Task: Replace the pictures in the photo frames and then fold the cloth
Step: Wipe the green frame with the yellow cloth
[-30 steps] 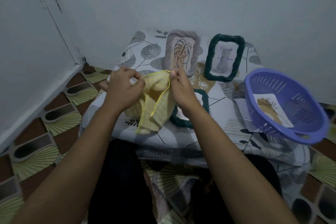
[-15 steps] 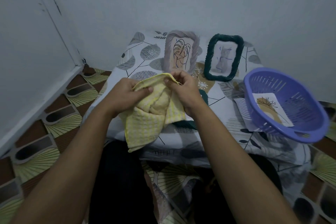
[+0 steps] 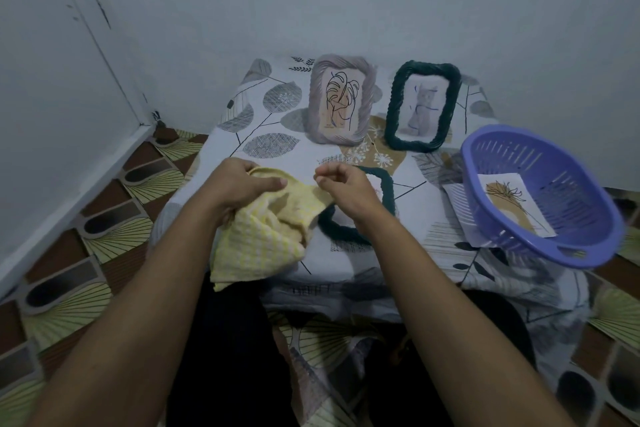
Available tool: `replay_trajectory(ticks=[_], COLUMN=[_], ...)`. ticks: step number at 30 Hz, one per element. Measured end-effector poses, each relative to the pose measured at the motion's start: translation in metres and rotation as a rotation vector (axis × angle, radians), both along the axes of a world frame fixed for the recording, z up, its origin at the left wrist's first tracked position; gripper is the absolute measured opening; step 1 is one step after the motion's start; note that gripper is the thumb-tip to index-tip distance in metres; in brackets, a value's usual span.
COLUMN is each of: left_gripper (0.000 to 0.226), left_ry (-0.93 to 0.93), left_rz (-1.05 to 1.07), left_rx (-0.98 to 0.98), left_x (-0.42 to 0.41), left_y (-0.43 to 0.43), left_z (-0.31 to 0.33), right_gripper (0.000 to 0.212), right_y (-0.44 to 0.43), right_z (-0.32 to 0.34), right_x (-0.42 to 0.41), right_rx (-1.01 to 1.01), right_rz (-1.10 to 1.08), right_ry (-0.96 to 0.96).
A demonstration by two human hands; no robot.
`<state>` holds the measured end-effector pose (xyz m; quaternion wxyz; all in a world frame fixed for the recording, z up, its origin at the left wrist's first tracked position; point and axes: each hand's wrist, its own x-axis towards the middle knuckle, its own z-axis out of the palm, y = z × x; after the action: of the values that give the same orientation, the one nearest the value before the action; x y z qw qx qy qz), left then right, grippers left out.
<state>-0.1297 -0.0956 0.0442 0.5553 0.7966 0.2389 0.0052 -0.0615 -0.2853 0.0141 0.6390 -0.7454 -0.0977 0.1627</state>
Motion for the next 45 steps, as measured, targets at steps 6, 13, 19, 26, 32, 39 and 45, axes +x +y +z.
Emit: replay_trajectory(ticks=[6,13,19,26,32,39,45], left_gripper=[0.013,0.045,0.054,0.032,0.041,0.032,0.035], left_ry=[-0.292,-0.249,-0.156,-0.190,-0.198,-0.289,-0.460], left_rz=[0.399,0.228,0.059,-0.032,0.067,0.195,-0.078], left_rx=[-0.030,0.124,0.303,0.438,0.361,0.286,0.203], left_x=[0.010,0.025,0.030,0.030,0.032,0.036,0.025], left_y=[-0.001,-0.041,-0.077,-0.083,-0.080,-0.082,-0.117], left_z=[-0.008,-0.022,-0.046,-0.070,-0.066,-0.040,-0.002], right_gripper=[0.019,0.018,0.053,0.046,0.040,0.024,0.028], right_y=[-0.013,-0.039,-0.073,-0.079,-0.074,-0.081,-0.081], right_z=[-0.008,-0.014,-0.029,-0.034,-0.023,0.003,0.016], right_x=[0.002,0.005,0.014,0.015,0.015,0.014,0.011], right_rx=[-0.045,-0.322,-0.965,-0.888,-0.416,0.138,0.362], right_rz=[-0.105,-0.318,-0.336,-0.322,-0.447,-0.416,-0.452], right_ry=[-0.028,-0.119,-0.132,-0.063,0.043,0.163,0.063])
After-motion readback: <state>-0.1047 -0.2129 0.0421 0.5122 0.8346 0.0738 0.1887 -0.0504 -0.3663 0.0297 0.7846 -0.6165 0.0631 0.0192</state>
